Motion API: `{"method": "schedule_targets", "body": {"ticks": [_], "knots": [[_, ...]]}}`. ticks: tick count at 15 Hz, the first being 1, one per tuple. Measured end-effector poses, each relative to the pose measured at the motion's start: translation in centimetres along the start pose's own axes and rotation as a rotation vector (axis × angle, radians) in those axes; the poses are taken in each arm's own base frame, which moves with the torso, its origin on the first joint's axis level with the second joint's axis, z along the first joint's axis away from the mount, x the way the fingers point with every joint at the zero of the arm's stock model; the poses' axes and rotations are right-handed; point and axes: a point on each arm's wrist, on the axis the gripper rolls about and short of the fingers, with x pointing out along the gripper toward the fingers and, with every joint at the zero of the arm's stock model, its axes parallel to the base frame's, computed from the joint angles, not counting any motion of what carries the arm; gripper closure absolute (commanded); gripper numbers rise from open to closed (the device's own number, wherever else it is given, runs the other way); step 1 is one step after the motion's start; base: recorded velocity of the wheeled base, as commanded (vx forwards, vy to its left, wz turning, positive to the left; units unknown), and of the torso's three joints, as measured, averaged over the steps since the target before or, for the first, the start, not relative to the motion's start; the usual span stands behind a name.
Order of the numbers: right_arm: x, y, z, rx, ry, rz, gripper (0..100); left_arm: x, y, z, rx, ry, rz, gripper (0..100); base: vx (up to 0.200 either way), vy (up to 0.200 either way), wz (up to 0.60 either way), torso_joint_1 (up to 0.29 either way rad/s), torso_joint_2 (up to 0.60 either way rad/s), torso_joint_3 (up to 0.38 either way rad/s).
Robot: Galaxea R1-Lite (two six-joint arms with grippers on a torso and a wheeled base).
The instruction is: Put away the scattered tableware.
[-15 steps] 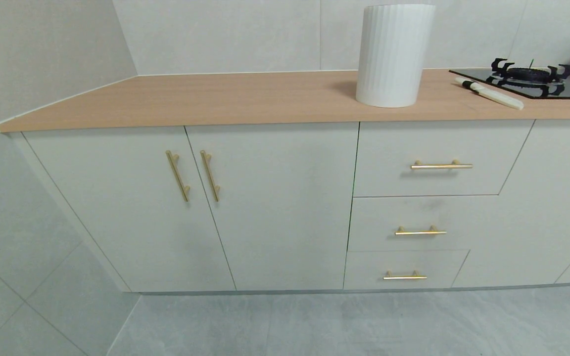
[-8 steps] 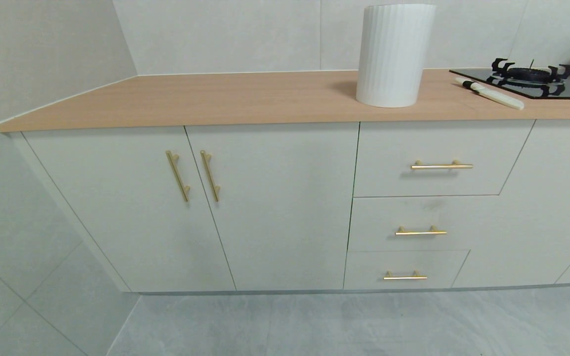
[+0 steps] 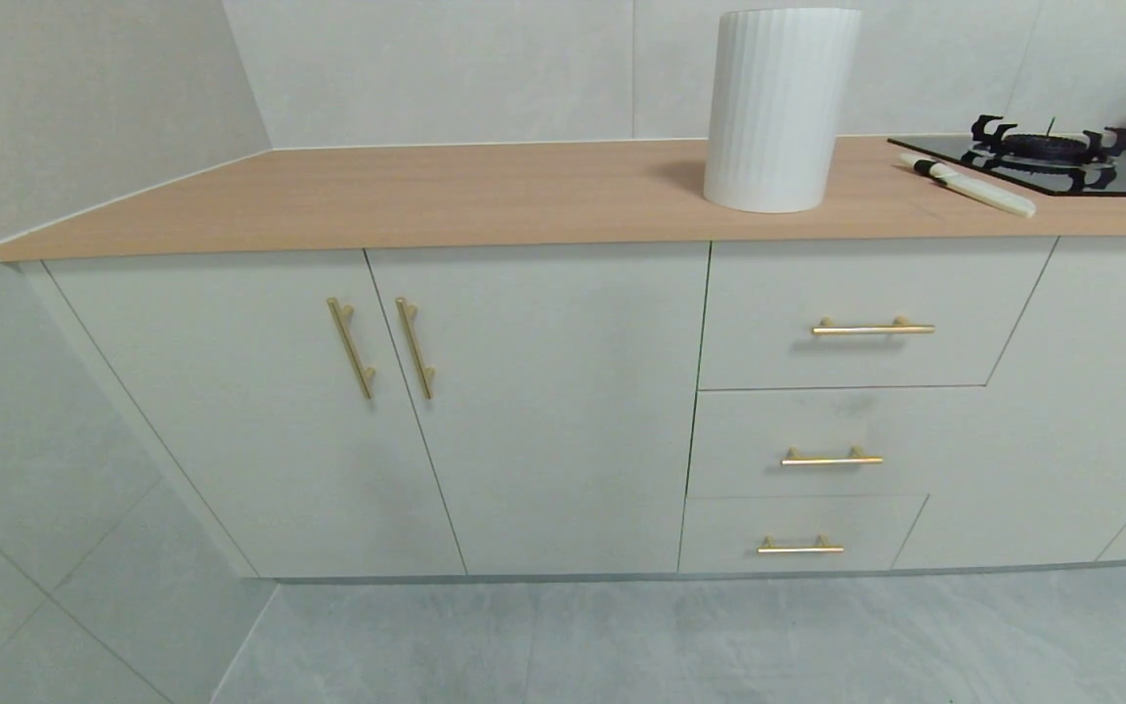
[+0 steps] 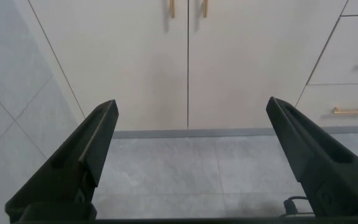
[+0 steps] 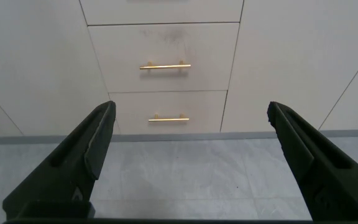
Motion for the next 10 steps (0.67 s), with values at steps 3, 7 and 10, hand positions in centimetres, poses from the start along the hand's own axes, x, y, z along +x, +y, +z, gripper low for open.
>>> {"method": "schedule_targets", "body": {"ticks": [3,7,10], "knots": [[0.00,0.00,0.00,0.000,0.001,-0.001,0,0.00,0.00,0.00,0.000,0.000,0.000,0,0.133,0.000,0.00,0.000,0.00,0.000],[0.00,0.00,0.00,0.000,0.001,-0.001,0,0.00,0.00,0.00,-0.001,0.000,0.000,0,0.200,0.000,0.00,0.008,0.00,0.000],[0.00,0.00,0.00,0.000,0.001,-0.001,0,0.00,0.00,0.01,-0.001,-0.001,0.000,0,0.200,0.000,0.00,-0.009,0.00,0.002]]}}
